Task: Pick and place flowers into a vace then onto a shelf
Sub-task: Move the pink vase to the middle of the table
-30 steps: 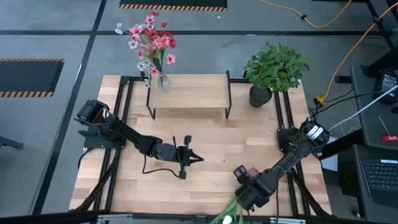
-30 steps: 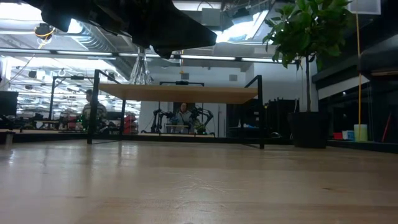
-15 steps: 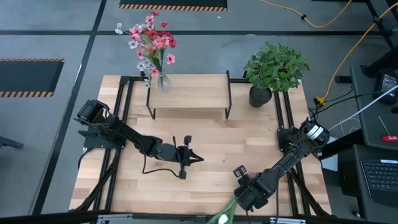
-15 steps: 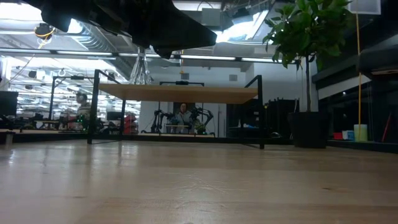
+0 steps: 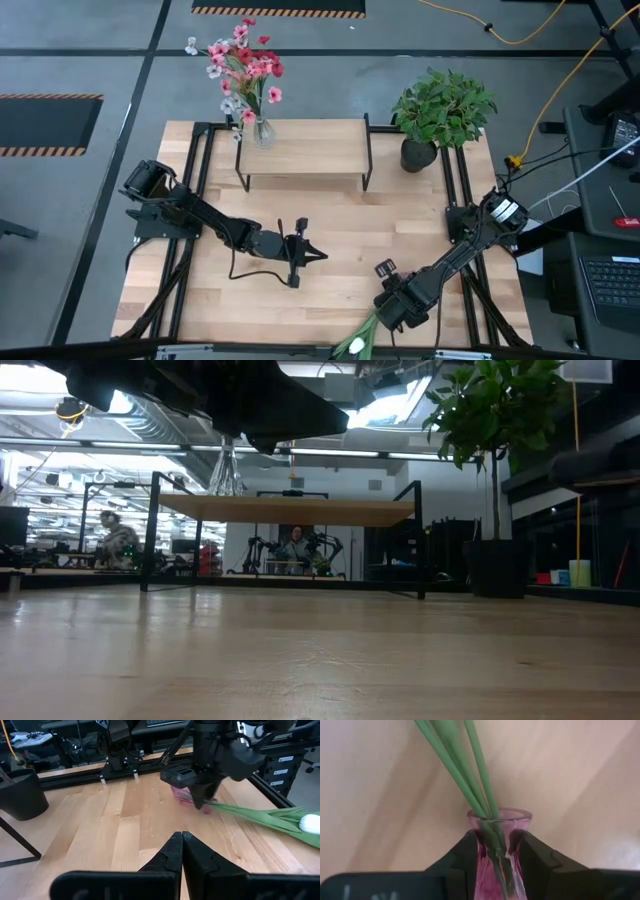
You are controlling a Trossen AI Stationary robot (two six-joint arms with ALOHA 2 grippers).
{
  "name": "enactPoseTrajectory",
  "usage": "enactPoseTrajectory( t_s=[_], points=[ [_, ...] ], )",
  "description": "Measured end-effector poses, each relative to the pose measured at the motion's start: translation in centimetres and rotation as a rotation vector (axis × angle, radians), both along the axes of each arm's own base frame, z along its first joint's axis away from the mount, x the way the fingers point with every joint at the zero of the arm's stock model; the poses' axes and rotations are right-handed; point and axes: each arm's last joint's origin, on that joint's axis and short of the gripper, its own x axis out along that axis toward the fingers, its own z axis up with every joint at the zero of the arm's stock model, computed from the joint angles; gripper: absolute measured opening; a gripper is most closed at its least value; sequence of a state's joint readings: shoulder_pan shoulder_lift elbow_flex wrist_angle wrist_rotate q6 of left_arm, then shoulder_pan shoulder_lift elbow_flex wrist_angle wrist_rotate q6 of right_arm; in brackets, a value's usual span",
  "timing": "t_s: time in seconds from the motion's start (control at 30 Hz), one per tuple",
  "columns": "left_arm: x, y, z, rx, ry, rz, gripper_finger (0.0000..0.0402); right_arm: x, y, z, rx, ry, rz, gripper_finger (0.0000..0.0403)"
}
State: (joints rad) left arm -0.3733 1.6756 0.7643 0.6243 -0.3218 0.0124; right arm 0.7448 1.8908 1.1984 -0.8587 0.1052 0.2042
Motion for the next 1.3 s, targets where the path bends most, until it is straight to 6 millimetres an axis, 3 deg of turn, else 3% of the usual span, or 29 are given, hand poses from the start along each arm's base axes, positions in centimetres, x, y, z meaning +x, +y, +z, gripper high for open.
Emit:
enactPoseTrajectory(
  t_s=[0.37,1.3],
  points=[
    [0.0,0.0,0.0,0.000,0.000,0.000,0.0003,-0.4,-0.5,0.0,-0.049,0.053,0.048,0.0104],
    [0.0,0.0,0.0,0.001,0.000,0.000,0.0003,0.9,0.7,0.1,0.129,-0.048,0.053,0.0104]
  ],
)
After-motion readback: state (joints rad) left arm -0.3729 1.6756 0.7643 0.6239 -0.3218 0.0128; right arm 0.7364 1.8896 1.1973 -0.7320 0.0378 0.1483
